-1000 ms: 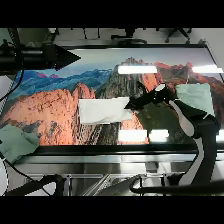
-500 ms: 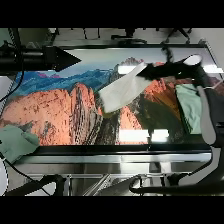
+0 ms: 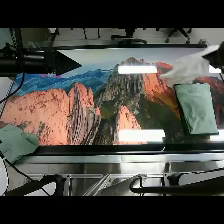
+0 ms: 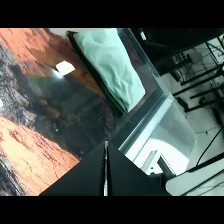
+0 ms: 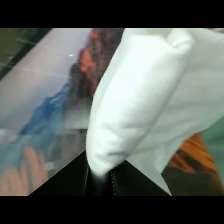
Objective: Fold the shirts.
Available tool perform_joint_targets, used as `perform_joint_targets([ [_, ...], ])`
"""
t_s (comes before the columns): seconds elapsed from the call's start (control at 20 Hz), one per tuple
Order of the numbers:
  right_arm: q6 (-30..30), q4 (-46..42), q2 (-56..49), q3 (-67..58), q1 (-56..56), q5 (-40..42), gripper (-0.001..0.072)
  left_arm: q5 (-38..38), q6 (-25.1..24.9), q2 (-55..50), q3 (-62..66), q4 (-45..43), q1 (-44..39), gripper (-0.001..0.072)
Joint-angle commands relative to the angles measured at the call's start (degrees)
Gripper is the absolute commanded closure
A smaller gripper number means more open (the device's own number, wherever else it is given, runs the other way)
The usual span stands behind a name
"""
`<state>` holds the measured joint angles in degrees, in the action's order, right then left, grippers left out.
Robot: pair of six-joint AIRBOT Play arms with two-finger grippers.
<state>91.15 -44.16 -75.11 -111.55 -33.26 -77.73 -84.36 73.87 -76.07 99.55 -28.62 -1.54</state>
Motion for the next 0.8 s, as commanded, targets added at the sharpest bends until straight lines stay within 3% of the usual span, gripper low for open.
perform_joint_targets([
  [0.0, 10.67, -24.63, 4.96, -0.07, -5.40, -9.09, 0.0692, -2.73, -0.48, -0.79, 0.00, -0.24, -0.09, 0.0688],
  [0.1, 12.41, -32.04, 7.15, 1.64, -5.33, -14.23, 0.0692, -2.62, -0.48, -1.38, 0.00, -0.17, -0.13, 0.0688],
  [0.35, 15.87, -38.58, 11.93, 16.98, -5.33, -19.06, 0.0691, -2.60, -0.50, -1.33, 0.00, -0.17, -0.13, 0.0688],
  [0.55, 16.04, -41.81, 14.27, 34.67, -5.33, -16.48, 0.0690, -2.64, -0.50, -1.33, 0.00, -0.20, -0.13, 0.0688],
  [0.7, 16.04, -40.72, 13.68, 44.33, -5.31, -8.94, 0.0684, -2.47, -0.50, -1.33, 0.00, -0.22, -0.13, 0.0688],
  [0.75, 16.04, -39.76, 12.83, 45.51, -5.31, -6.58, 0.0598, -2.32, -0.50, -1.36, 0.00, -0.22, -0.13, 0.0689],
])
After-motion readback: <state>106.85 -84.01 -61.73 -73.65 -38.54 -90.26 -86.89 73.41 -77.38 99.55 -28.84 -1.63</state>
